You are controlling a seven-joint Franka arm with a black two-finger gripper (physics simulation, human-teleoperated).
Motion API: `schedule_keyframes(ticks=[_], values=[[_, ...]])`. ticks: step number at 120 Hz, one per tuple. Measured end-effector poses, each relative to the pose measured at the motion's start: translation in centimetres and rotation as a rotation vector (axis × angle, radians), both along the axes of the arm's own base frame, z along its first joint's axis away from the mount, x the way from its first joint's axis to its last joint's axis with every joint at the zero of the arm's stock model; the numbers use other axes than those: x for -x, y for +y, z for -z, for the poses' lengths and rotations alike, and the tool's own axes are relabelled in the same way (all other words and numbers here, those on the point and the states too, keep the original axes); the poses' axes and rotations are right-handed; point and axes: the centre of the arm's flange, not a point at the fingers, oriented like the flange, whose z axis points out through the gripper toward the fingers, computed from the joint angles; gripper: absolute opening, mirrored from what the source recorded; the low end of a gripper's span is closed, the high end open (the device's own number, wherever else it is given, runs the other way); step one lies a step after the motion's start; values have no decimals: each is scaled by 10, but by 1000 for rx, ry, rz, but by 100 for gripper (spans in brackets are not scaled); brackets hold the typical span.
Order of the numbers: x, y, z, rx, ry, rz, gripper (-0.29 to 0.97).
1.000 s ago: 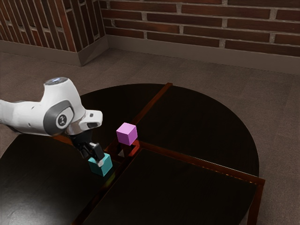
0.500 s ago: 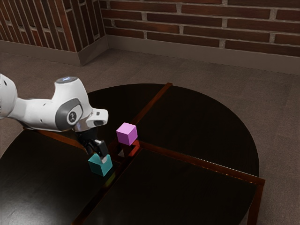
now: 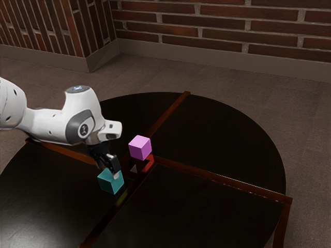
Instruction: Pick up the blue block with one arm, and put the blue block on the pink block with one arm
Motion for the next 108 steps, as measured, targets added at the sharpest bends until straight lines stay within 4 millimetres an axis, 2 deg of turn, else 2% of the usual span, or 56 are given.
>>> schedule_keyframes(ticks=[59, 80, 108], values=[[-3, 0, 30, -4, 1, -15, 65], [-3, -1, 30, -5, -12, -43, 65], [8, -8, 30, -2, -4, -74, 65]])
